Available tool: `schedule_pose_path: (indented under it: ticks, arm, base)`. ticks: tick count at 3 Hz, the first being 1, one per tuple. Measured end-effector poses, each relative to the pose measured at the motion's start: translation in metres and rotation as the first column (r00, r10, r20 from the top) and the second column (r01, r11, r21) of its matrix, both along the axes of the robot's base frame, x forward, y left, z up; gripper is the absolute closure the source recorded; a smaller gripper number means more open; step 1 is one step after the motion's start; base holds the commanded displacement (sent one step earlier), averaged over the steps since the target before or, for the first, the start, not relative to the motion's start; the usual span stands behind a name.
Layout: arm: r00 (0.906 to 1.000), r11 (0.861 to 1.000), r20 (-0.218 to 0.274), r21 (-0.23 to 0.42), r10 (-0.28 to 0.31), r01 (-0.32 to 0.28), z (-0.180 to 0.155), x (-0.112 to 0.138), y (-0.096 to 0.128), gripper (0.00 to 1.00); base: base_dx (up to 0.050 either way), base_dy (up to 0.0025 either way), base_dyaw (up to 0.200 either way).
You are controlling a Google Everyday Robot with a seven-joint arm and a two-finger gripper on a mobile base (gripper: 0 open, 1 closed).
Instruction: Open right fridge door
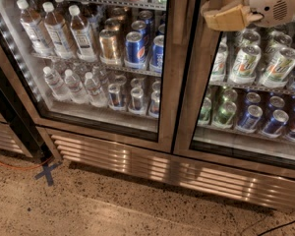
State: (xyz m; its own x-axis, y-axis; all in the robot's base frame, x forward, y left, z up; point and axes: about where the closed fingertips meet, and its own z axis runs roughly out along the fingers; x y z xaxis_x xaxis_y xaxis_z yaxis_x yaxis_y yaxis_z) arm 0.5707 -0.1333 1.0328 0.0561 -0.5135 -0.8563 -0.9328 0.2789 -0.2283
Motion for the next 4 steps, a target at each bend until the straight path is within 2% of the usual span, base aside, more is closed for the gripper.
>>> schedule_pose_path:
  ticks: [3, 4]
  arm:
    - [1.0, 1.0, 0.0, 0.0, 0.0, 0.0, 0.001, 0.006, 0.001, 1.0]
    - [0.9944, 1.0, -0.103, 0.017, 0.021, -0.02, -0.019, 0.028, 0.008, 1.0]
  base:
    - [0.0, 0.0, 0.0]
    - [0.0, 0.0, 0.0]
